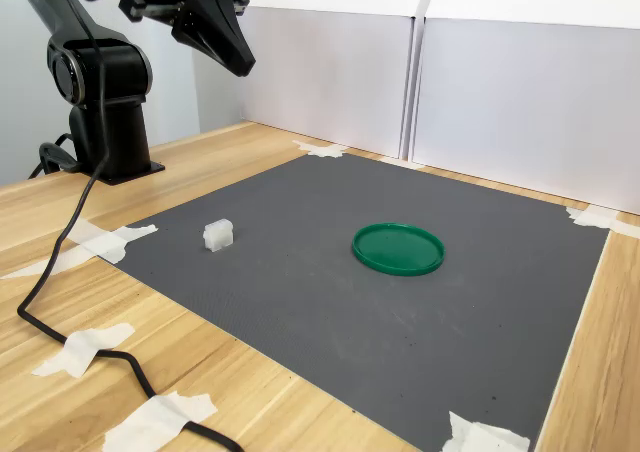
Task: Grasp a white terminal and put it on the green lid.
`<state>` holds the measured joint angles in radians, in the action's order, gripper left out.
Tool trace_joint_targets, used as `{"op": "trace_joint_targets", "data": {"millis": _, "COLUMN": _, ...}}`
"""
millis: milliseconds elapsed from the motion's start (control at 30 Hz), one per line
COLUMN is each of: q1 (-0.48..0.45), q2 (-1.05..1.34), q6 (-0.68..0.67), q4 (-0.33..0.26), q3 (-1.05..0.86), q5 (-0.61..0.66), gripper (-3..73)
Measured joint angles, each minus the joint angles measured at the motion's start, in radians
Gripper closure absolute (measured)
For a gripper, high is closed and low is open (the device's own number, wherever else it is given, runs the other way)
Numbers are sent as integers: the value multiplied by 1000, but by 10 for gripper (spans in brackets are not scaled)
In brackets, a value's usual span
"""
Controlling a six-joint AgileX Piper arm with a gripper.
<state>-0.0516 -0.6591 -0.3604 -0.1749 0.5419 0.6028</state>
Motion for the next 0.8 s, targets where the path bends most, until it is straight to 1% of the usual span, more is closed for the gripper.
{"op": "trace_joint_targets", "data": {"millis": 133, "q1": 0, "q2": -70, "q6": -3, "q4": 96, "q3": 116, "q5": 183, "gripper": 711}}
{"op": "trace_joint_targets", "data": {"millis": 200, "q1": 0, "q2": -106, "q6": -4, "q4": 115, "q3": 155, "q5": 241, "gripper": 711}}
{"op": "trace_joint_targets", "data": {"millis": 300, "q1": 0, "q2": -161, "q6": 5, "q4": 126, "q3": 200, "q5": 309, "gripper": 711}}
{"op": "trace_joint_targets", "data": {"millis": 400, "q1": 0, "q2": -194, "q6": 42, "q4": 132, "q3": 218, "q5": 349, "gripper": 711}}
{"op": "trace_joint_targets", "data": {"millis": 500, "q1": 0, "q2": -201, "q6": 81, "q4": 146, "q3": 223, "q5": 359, "gripper": 711}}
{"op": "trace_joint_targets", "data": {"millis": 633, "q1": 0, "q2": -227, "q6": 93, "q4": 168, "q3": 227, "q5": 382, "gripper": 710}}
{"op": "trace_joint_targets", "data": {"millis": 733, "q1": 0, "q2": -277, "q6": 93, "q4": 175, "q3": 227, "q5": 396, "gripper": 686}}
{"op": "trace_joint_targets", "data": {"millis": 800, "q1": 0, "q2": -308, "q6": 93, "q4": 175, "q3": 227, "q5": 402, "gripper": 648}}
